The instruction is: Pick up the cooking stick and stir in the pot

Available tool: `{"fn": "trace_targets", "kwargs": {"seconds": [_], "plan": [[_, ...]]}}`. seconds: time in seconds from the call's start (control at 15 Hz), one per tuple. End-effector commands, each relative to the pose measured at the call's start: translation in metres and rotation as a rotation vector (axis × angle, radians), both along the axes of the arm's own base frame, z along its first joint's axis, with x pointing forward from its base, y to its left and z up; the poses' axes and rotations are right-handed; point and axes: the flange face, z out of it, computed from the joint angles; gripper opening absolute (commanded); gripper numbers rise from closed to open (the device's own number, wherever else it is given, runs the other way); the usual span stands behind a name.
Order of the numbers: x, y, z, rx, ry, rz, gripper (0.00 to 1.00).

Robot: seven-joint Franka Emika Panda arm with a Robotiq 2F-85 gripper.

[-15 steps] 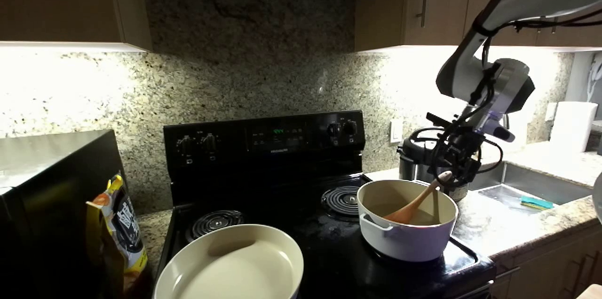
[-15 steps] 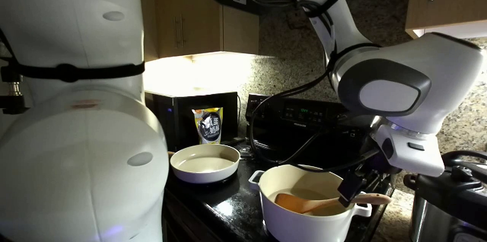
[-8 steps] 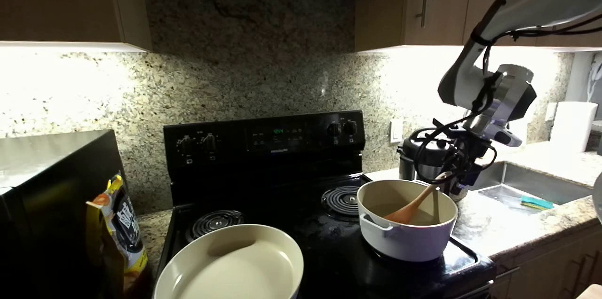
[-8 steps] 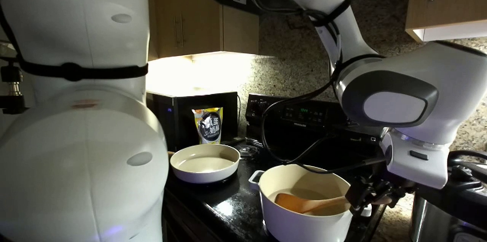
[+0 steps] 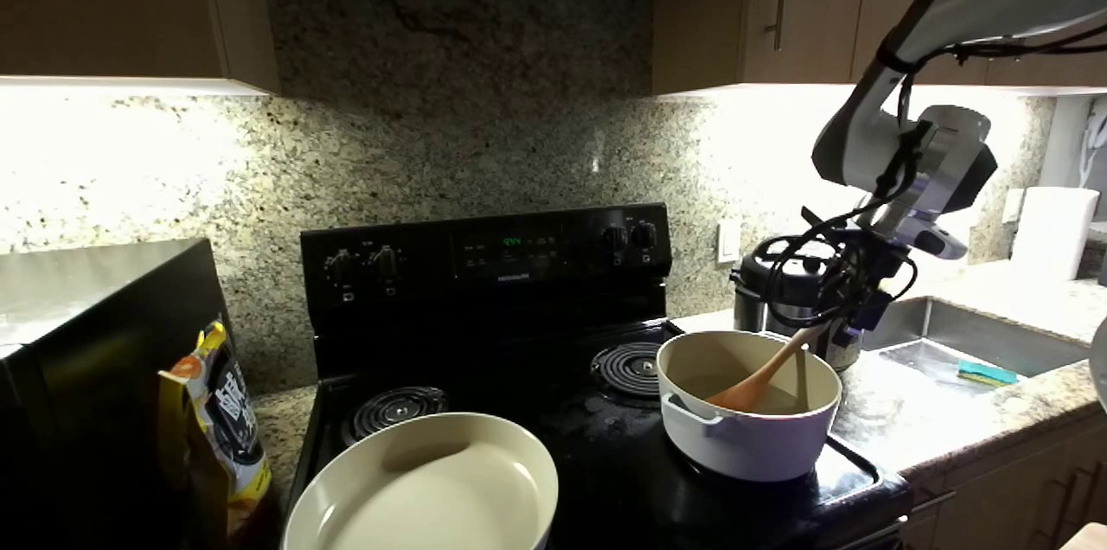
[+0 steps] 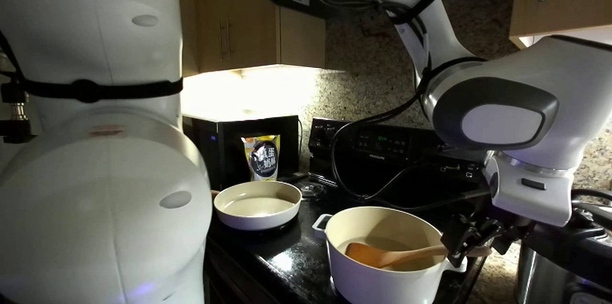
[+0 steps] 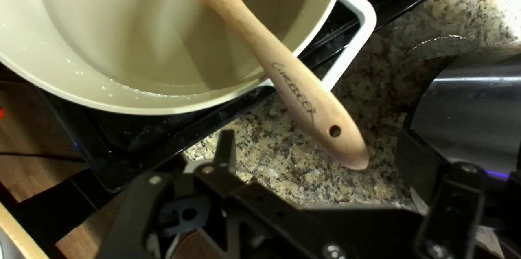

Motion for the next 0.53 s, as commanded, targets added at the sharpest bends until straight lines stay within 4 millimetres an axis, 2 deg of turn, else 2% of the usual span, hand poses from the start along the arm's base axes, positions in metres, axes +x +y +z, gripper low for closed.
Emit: {"fn": "trace_targets", "kwargs": {"seconds": [0.0,0.13,0.2,0.27,0.47], "plan": [[-0.001,0.012,0.014,-0.045,-0.012,-0.001,1.00],[0.005,0.016,0.016,-0.051,0.001,0.020,1.00],[0.010,0.019,0.016,-0.053,0.008,0.035,0.75],[0.014,0.023,0.015,-0.057,0.016,0.047,0.74],[0.024,0.030,0.011,-0.063,0.040,0.074,0.53]]}}
